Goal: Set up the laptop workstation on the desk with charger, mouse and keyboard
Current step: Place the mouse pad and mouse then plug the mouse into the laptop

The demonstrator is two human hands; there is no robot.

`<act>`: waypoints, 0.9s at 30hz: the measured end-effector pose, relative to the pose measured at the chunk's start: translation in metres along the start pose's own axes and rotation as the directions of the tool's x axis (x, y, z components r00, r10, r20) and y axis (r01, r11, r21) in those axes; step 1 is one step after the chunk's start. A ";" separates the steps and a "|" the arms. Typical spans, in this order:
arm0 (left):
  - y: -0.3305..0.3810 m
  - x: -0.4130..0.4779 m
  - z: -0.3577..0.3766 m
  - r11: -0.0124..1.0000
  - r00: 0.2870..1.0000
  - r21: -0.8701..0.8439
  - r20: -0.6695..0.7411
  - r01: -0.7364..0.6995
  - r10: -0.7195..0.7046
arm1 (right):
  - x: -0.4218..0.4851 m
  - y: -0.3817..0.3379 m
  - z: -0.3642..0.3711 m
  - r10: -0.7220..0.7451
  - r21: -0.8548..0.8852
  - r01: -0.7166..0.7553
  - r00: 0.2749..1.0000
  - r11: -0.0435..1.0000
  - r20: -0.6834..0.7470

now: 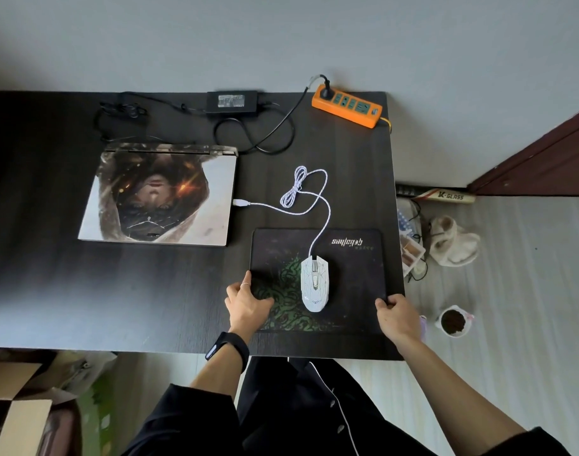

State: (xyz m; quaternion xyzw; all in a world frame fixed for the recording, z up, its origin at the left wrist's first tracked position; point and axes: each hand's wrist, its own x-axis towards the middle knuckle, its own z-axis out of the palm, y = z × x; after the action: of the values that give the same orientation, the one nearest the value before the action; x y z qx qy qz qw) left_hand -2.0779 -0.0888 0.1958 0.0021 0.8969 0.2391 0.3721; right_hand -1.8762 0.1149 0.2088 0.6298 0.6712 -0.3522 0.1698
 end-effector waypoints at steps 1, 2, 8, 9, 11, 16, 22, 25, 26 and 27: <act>-0.001 -0.001 0.000 1.000 1.000 0.003 0.000 -0.004 0.004 | -0.001 0.000 -0.001 0.001 -0.023 -0.001 1.000 1.000 -0.003; -0.002 -0.001 0.000 1.000 1.000 0.012 0.001 -0.013 0.013 | -0.003 0.000 -0.002 -0.005 -0.054 0.004 1.000 0.999 -0.012; -0.016 -0.013 0.008 0.892 0.979 0.405 0.052 -0.203 0.199 | -0.028 -0.017 0.025 -0.328 -0.238 0.280 0.924 0.930 -0.195; -0.017 -0.014 0.009 0.865 0.975 0.452 0.062 -0.219 0.215 | -0.034 -0.026 0.033 -0.370 -0.232 0.328 0.913 0.916 -0.173; -0.016 -0.016 0.009 0.829 0.970 0.506 0.068 -0.237 0.236 | -0.043 -0.046 0.049 -0.364 -0.179 0.343 0.926 0.922 -0.097; -0.019 -0.017 0.006 0.766 0.972 0.602 0.082 -0.224 0.219 | -0.048 -0.075 0.071 -0.280 -0.220 0.268 0.959 0.938 -0.028; -0.027 -0.015 0.002 0.739 0.958 0.618 0.087 -0.268 0.275 | -0.044 -0.076 0.076 -0.280 -0.281 0.254 0.958 0.925 -0.055; -0.032 -0.015 0.005 0.739 0.954 0.614 0.080 -0.277 0.290 | -0.045 -0.070 0.079 -0.267 -0.260 0.237 0.960 0.936 -0.088; -0.034 -0.014 0.005 0.738 0.953 0.615 0.080 -0.279 0.293 | -0.045 -0.069 0.080 -0.263 -0.252 0.232 0.960 0.940 -0.097; -0.035 -0.014 0.004 0.733 0.951 0.619 0.081 -0.283 0.298 | -0.045 -0.068 0.081 -0.261 -0.245 0.229 0.960 0.942 -0.103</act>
State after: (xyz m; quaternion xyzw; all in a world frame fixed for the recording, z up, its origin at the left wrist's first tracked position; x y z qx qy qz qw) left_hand -2.0589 -0.1201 0.1875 0.2621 0.9179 -0.0158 0.2976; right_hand -1.9520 0.0295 0.2007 0.5395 0.7906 -0.2472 0.1511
